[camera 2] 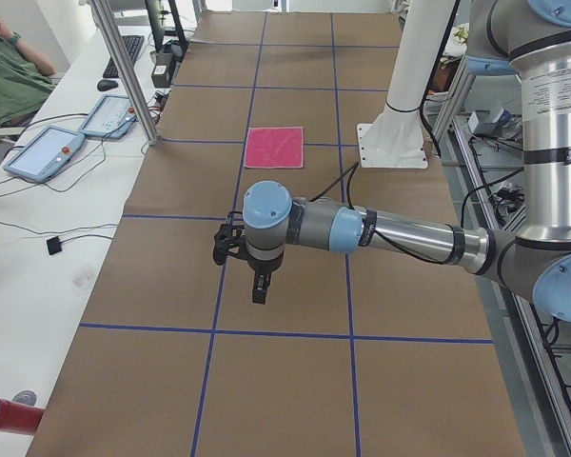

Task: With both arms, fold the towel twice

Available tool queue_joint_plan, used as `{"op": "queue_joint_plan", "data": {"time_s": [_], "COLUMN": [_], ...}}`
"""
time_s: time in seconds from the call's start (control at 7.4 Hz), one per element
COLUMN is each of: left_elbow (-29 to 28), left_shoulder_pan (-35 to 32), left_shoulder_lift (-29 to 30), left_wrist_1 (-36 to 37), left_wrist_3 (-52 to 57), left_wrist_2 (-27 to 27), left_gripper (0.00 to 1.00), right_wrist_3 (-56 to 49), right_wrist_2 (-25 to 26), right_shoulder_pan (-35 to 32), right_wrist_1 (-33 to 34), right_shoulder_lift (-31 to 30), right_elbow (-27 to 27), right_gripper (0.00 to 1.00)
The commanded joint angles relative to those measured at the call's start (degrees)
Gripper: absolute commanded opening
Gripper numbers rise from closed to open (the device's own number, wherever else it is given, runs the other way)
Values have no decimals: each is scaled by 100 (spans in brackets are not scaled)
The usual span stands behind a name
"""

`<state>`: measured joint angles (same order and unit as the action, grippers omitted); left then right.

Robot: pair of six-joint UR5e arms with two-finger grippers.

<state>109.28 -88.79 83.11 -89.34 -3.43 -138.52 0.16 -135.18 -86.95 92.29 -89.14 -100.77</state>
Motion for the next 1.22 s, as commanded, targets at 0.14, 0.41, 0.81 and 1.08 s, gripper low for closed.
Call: {"op": "queue_joint_plan", "data": {"time_s": [0.14,0.41,0.81,1.08], "left_elbow": [24,32,23,6], "left_shoulder_pan": [1184,1545,3038,4092], "left_shoulder_lift": [1362,1611,2269,2517], "left_wrist_1": [-22,-100,-906,-1862], "left_wrist_3": [-1850,-3192,-5923,-8250], "left_wrist_2": [-43,-78,288,1445], "left_gripper": [100,100,100,100], "right_wrist_3": [529,868,3557,5217], "right_wrist_2": [-183,-245,-404,-247], "right_shoulder_pan": [316,766,1651,2459], "right_wrist_1": [-1228,-1459,-2256,-2977], "right_shoulder_lift": [63,124,396,704], "right_elbow": [119,67,31,40], "right_gripper": [100,100,100,100]}}
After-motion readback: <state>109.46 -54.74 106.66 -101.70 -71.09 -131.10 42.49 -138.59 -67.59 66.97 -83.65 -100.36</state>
